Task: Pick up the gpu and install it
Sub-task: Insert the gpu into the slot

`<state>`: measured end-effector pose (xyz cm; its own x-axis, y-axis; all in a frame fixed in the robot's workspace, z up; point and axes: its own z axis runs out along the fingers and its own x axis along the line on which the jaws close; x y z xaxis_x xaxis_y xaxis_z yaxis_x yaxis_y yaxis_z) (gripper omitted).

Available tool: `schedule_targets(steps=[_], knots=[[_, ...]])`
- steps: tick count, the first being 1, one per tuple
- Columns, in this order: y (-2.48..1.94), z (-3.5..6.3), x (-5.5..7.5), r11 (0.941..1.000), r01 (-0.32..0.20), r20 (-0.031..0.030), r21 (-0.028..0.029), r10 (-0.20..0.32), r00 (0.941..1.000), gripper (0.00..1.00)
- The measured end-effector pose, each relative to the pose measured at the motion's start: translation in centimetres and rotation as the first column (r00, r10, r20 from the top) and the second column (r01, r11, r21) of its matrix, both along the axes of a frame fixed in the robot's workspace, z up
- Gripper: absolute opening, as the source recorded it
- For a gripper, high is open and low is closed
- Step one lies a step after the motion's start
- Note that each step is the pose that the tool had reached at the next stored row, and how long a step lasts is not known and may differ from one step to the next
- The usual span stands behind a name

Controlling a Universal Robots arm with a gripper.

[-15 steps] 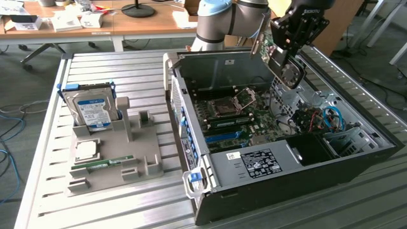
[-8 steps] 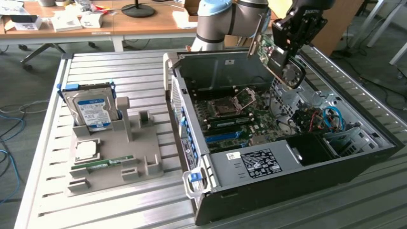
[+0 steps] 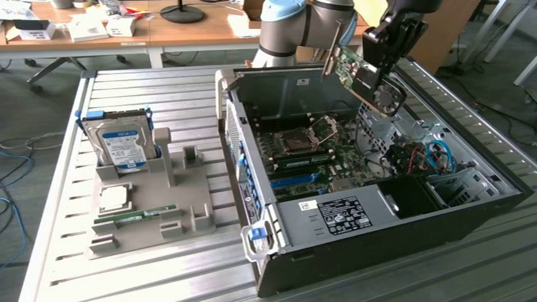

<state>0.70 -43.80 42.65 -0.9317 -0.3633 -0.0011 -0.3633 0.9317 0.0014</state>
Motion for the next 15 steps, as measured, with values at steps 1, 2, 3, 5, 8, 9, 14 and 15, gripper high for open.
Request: schedule_targets(steps=[1,2,3,5,8,9,14,15], knots=[[0.0,0.0,0.0,0.9999,-0.017,0.0,-0.0006,0.017,0.9999,0.26],[0.0,0.0,0.0,0.9994,-0.033,0.0,-0.0011,0.033,0.9994,0.26],[0.0,-0.01,-0.01,0.9987,-0.05,0.0,-0.0015,0.05,0.9987,0.26],[0.0,-0.01,-0.01,0.9964,-0.084,-0.0001,-0.0025,0.084,0.9964,0.26],[0.0,-0.02,-0.02,0.991,-0.134,-0.0002,-0.0037,0.134,0.991,0.26],[0.0,-0.02,-0.02,0.9886,-0.15,-0.0003,-0.0041,0.15,0.9887,0.26],[0.0,-0.03,-0.04,0.9726,-0.232,-0.0007,-0.0059,0.232,0.9726,0.26],[0.0,-0.04,-0.04,0.9687,-0.248,-0.0007,-0.0061,0.248,0.9687,0.26]])
